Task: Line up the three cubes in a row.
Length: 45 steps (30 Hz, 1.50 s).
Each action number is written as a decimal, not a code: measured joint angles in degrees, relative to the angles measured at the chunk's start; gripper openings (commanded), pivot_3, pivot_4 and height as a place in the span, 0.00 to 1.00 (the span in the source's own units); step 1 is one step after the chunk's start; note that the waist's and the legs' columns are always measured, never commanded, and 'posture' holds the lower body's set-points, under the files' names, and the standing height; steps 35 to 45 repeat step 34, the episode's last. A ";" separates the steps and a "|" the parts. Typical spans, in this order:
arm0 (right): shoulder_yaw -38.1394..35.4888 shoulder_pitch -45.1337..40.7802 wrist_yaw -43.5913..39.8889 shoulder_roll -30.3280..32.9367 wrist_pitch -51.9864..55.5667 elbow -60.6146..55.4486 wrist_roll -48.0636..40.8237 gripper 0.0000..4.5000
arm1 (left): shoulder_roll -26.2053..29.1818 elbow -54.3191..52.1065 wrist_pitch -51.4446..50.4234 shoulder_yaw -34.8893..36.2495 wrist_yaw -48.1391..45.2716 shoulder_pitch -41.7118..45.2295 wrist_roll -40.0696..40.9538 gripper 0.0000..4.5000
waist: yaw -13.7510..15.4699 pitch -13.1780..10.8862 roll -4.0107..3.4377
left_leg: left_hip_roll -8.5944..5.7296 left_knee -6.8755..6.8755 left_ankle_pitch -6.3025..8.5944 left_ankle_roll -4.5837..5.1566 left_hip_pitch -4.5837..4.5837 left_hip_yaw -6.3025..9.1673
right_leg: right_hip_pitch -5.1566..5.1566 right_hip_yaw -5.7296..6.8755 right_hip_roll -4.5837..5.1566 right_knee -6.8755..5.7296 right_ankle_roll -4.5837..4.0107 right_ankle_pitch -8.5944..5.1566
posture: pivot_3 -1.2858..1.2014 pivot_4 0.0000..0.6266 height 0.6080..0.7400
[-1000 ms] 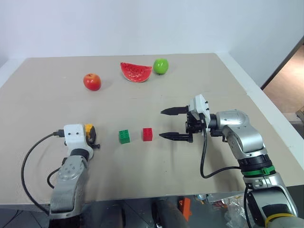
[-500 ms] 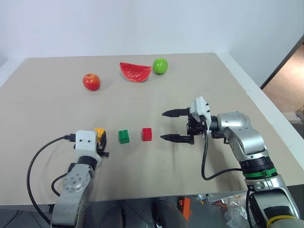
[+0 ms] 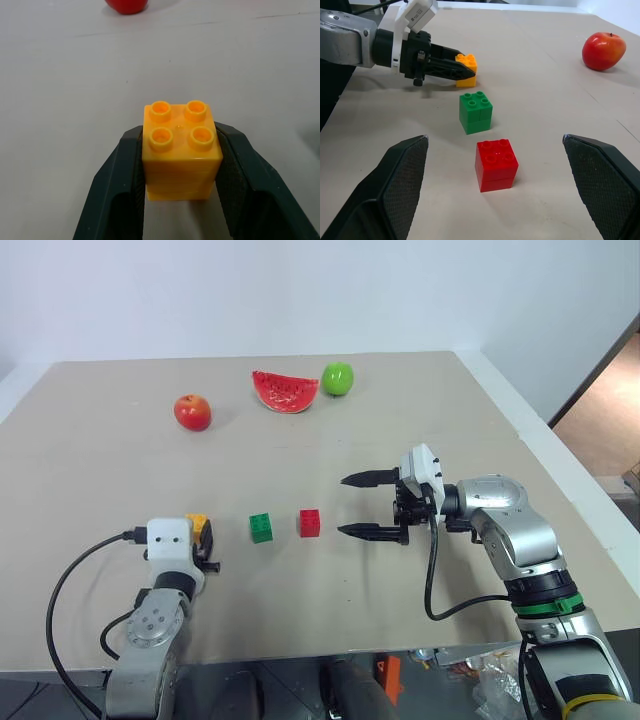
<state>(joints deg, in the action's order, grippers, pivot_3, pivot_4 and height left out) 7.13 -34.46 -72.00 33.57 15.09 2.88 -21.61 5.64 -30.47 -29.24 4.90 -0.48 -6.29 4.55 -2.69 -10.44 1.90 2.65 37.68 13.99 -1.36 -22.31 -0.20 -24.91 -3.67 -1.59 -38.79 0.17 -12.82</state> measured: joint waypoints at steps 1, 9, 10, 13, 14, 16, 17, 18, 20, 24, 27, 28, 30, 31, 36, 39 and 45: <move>0.00 0.00 0.01 0.00 0.00 0.00 0.00 1.00 | -0.23 0.00 -0.04 0.26 -0.02 0.03 0.43 0.53 | 0.00 0.00 0.00 | 0.00 0.00 0.00 0.00 0.00 0.00 | 0.00 0.00 0.00 0.00 0.00 0.00 | 0.52 0.24 1.00; 0.00 0.00 0.00 -0.12 -0.07 0.04 0.01 1.00 | 1.99 0.19 0.02 0.25 -2.36 1.74 1.00 0.98 | 0.00 0.00 0.00 | 0.00 0.00 0.00 0.00 0.00 0.00 | 0.00 0.00 -0.01 0.00 0.00 0.00 | 0.52 0.24 1.00; 0.00 -0.02 -0.01 -0.22 -0.10 0.09 0.01 1.00 | 2.43 0.00 -0.10 0.20 -2.74 1.81 1.02 0.98 | -0.01 0.00 0.00 | 0.00 -0.01 0.00 0.00 0.00 0.00 | 0.00 -0.01 -0.01 0.00 0.00 0.00 | 0.52 0.24 1.00; 0.00 -0.11 -0.07 -0.52 -0.17 0.31 0.01 1.00 | 4.26 -2.32 -1.36 -0.18 -4.28 0.73 1.18 0.98 | -0.04 -0.01 0.02 | 0.01 -0.05 0.00 0.00 -0.02 -0.02 | -0.04 -0.03 -0.01 0.01 0.00 0.00 | 0.52 0.24 1.00; 0.00 -0.25 -0.17 -0.72 -0.24 0.68 0.01 1.00 | 5.23 -4.26 -2.25 -0.15 -5.29 -0.12 1.62 0.98 | -0.04 -0.01 0.02 | 0.01 -0.06 0.00 0.00 -0.02 -0.03 | -0.05 -0.04 0.00 0.01 0.00 0.00 | 0.52 0.24 1.00; 0.00 -0.46 -0.28 -0.89 -0.31 1.02 0.01 1.00 | 7.67 -7.94 -3.32 0.07 -7.64 -1.48 3.05 0.98 | -0.03 -0.03 0.04 | 0.02 -0.08 0.00 0.00 -0.03 -0.04 | -0.09 -0.04 -0.01 0.01 -0.01 -0.01 | 0.52 0.24 1.00; 0.00 -0.63 -0.31 -0.90 -0.34 1.19 0.01 1.00 | 8.91 -9.55 -3.61 0.27 -8.77 -1.88 3.74 0.98 | -0.02 -0.03 0.04 | 0.02 -0.08 0.00 0.00 -0.03 -0.03 | -0.08 -0.03 0.00 0.01 -0.02 -0.01 | 0.52 0.24 1.00; 0.00 -1.22 -0.37 -1.11 -0.35 1.59 0.01 1.00 | 10.36 -11.47 -4.36 1.26 -10.60 -2.07 5.26 0.98 | -0.03 -0.04 0.04 | 0.02 -0.08 0.00 0.00 -0.02 -0.05 | -0.10 -0.03 -0.01 0.00 -0.02 -0.01 | 0.52 0.24 1.00; 0.00 -2.15 -0.46 -1.29 -0.53 1.85 -0.01 1.00 | 13.24 -13.28 -5.04 3.35 -13.59 -2.20 7.65 0.98 | -0.05 -0.04 0.04 | 0.03 -0.09 0.00 0.00 0.01 -0.05 | -0.09 -0.04 -0.03 -0.01 -0.03 -0.01 | 0.52 0.24 1.00; 0.00 -2.84 -0.95 -1.40 -0.65 1.92 -0.13 1.00 | 20.23 -13.97 -4.92 8.30 -22.63 -2.53 14.80 0.98 | -0.03 -0.04 0.04 | 0.05 -0.09 0.00 0.00 -0.01 0.00 | -0.11 0.05 -0.04 -0.01 -0.12 -0.07 | 0.52 0.24 1.00; -0.13 -3.07 -1.65 -1.19 -1.27 2.63 -0.15 1.00 | 28.19 -13.81 -2.14 9.00 -32.92 -5.84 18.05 0.98 | -0.06 -0.04 0.04 | 0.06 -0.17 0.00 -0.01 -0.05 -0.08 | -0.18 0.00 -0.02 0.00 -0.17 -0.14 | 0.52 0.24 1.00; -0.33 -2.93 -1.84 -0.70 -1.55 2.75 -0.15 1.00 | 31.30 -13.38 -0.50 8.93 -36.88 -7.38 18.31 0.98 | -0.04 -0.05 0.03 | 0.05 -0.21 0.00 -0.01 -0.08 -0.10 | -0.23 0.00 0.00 0.00 -0.20 -0.16 | 0.52 0.24 1.00; -0.67 -1.69 -2.83 1.05 -1.82 2.71 -0.19 1.00 | 34.16 -12.29 1.88 8.81 -41.87 -8.63 18.58 0.98 | 0.11 -0.05 0.02 | 0.05 -0.25 0.01 -0.01 -0.11 -0.10 | -0.24 0.04 0.03 0.02 -0.21 -0.22 | 0.52 0.24 1.00; -0.70 -0.75 -3.39 2.01 -1.83 2.50 -0.19 1.00 | 34.88 -11.59 3.02 8.75 -43.85 -9.06 18.79 0.98 | 0.19 -0.05 0.01 | 0.04 -0.25 0.01 -0.01 -0.12 -0.07 | -0.23 0.10 0.08 0.02 -0.23 -0.27 | 0.52 0.24 1.00; -1.10 4.21 -5.34 5.36 -1.59 -0.29 -0.78 1.00 | 36.89 -9.20 5.57 7.82 -48.11 -8.42 19.07 0.98 | 0.28 -0.06 0.01 | 0.04 -0.25 0.02 0.00 -0.14 -0.08 | -0.25 0.10 0.08 0.02 -0.21 -0.30 | 0.52 0.24 1.00; -1.10 4.21 -5.34 5.36 -1.59 -0.29 -0.78 1.00 | 36.89 -9.20 5.57 7.82 -48.11 -8.42 19.07 0.98 | 0.28 -0.06 0.01 | 0.04 -0.25 0.02 0.00 -0.14 -0.08 | -0.25 0.10 0.08 0.02 -0.21 -0.30 | 0.52 0.24 1.00; -1.10 4.21 -5.34 5.36 -1.59 -0.29 -0.78 1.00 | 36.89 -9.20 5.57 7.82 -48.11 -8.42 19.07 0.98 | 0.28 -0.06 0.01 | 0.04 -0.25 0.02 0.00 -0.14 -0.08 | -0.25 0.10 0.08 0.02 -0.21 -0.30 | 0.52 0.24 1.00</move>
